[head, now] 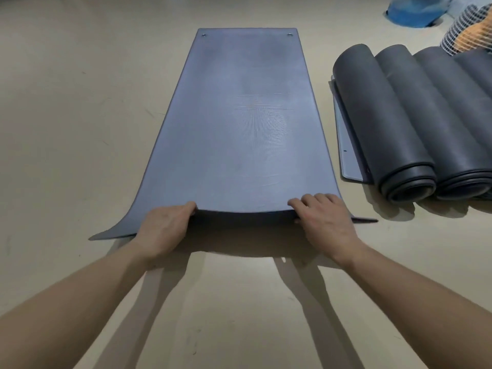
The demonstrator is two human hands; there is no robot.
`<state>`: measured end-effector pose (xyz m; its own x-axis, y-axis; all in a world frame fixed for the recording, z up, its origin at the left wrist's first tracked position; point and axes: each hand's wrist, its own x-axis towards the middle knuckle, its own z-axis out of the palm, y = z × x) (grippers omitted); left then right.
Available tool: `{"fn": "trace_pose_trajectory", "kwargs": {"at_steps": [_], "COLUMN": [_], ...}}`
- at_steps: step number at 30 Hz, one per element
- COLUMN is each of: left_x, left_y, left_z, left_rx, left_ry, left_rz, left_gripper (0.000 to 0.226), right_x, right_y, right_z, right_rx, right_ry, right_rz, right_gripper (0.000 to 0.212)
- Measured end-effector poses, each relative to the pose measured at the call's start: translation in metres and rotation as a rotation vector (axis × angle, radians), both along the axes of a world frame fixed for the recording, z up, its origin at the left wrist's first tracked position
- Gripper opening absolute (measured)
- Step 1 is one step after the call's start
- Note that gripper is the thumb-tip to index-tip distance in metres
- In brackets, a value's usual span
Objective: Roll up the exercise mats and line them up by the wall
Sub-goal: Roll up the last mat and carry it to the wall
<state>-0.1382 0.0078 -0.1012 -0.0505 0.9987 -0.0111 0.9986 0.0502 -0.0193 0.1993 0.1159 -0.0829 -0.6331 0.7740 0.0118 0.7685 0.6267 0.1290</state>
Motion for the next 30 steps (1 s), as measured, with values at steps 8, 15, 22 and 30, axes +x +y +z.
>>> {"fn": "trace_pose_trajectory", "kwargs": {"at_steps": [8,15,22,30], "left_x": [0.016,0.017,0.009,-0.004], "left_y": [0.041,0.051,0.025,0.036], "left_z": [0.022,-0.002,-0.028,-0.045], "left_rx": [0.144,0.496,0.337,-0.103], "left_ry": [0.146,0.079,0.078,0.168], "left_rz": [-0.041,0.195,0.044,0.057], "left_gripper": [0.022,0.007,0.053,0.112], "right_x": [-0.037,-0.079,-0.082,-0.061], "right_y": [-0.007,0.055,0.052,0.022], "right_z": [-0.018,-0.011,-0.040,-0.058], "right_rx": [-0.094,-0.008,-0.014,-0.068], "right_ry": [0.219,0.186,0.347,0.128], "right_rz": [-0.213,-0.460,-0.483,-0.210], "right_gripper": [0.032,0.037,0.023,0.066]}}
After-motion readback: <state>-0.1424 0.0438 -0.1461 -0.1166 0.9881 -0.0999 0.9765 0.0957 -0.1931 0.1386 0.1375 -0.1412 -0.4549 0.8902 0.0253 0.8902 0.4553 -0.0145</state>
